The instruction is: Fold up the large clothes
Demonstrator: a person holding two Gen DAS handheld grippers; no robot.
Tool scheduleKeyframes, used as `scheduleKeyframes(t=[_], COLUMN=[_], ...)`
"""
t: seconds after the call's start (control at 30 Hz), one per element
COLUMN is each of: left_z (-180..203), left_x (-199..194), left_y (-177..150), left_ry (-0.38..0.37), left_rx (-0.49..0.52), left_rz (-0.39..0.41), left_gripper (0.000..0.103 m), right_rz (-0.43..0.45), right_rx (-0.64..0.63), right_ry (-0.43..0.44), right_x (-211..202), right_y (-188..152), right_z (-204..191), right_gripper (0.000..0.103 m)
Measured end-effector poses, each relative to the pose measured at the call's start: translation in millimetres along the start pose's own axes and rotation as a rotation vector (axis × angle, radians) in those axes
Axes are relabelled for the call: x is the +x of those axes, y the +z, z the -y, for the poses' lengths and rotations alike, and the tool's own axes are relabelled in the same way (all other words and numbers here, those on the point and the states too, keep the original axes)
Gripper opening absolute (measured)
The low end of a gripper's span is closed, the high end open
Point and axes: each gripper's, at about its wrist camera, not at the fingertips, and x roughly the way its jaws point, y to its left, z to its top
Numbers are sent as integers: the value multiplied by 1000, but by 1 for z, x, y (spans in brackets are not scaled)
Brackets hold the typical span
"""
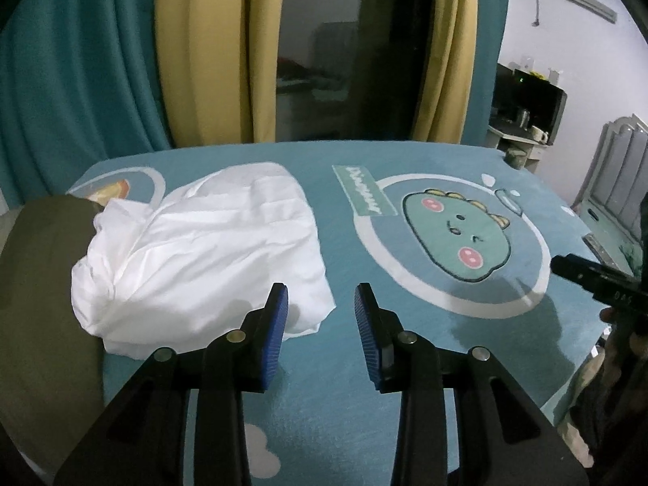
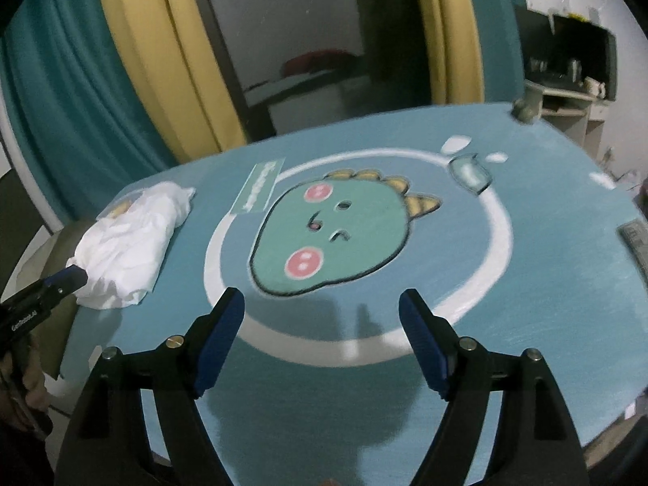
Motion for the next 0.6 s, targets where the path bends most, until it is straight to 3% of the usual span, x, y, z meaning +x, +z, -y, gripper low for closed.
scheduleKeyframes(t=[0.2, 0.4, 0.47, 0.53, 0.6], left_z=[6, 15, 18, 20, 21], left_x=[-16, -42, -52, -61, -70], left_y=[13, 28, 32, 35, 37], left_ry=[-7, 18, 17, 13, 11], left_rx=[12, 50, 55, 58, 64], left_rz=[60, 168, 208, 242, 281], left_gripper=[37, 37, 44, 60, 63], right_rz=[82, 165, 190, 217, 242], right_rx=[-17, -51, -61, -74, -92], right_ry=[-40, -64, -72, -82, -86], right_x=[-31, -62, -71, -81, -89], right_y=[13, 26, 29, 33, 37], right_z=[2, -2, -4, -7, -12], right_gripper=[79, 79, 79, 79, 85])
